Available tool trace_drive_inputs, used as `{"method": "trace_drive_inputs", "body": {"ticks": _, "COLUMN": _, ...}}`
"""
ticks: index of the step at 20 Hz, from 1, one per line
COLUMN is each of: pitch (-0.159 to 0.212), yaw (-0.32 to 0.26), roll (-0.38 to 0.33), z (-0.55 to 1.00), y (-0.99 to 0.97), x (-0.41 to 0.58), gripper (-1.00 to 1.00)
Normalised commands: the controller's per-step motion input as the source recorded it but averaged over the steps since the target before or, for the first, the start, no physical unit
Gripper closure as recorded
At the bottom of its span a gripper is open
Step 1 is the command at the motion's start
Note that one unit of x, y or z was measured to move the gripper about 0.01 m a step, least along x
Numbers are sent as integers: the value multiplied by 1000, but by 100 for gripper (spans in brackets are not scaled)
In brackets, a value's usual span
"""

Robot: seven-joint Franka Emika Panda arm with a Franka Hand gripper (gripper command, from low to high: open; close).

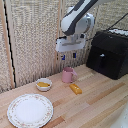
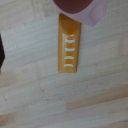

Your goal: Please focus on the pink mug and carefully direct your gripper towards it. Gently take hold of the pink mug using your grasping instrument. Exercise caution as you elevate the pink mug off the tabletop. Shift the pink mug so it is above the white platter. With precision, slowly place the pink mug onto the white platter.

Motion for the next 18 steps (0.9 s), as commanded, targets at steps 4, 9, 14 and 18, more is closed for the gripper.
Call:
{"method": "trace_drive_inputs", "body": {"ticks": 4, "pitch": 37, "yaw": -159, "roll": 1, "z": 0, "y": -392, "x": 329, "gripper": -100}}
{"method": "trace_drive_inputs", "body": {"ticks": 9, "pitch": 15, "yaw": -53, "roll": 0, "z": -60, "y": -278, "x": 355, "gripper": -100}}
{"method": "trace_drive_inputs", "body": {"ticks": 14, "pitch": 6, "yaw": 7, "roll": -23, "z": -161, "y": -75, "x": 296, "gripper": -100}}
{"method": "trace_drive_inputs", "body": {"ticks": 18, "pitch": 9, "yaw": 24, "roll": -67, "z": -223, "y": 0, "x": 239, "gripper": -100}}
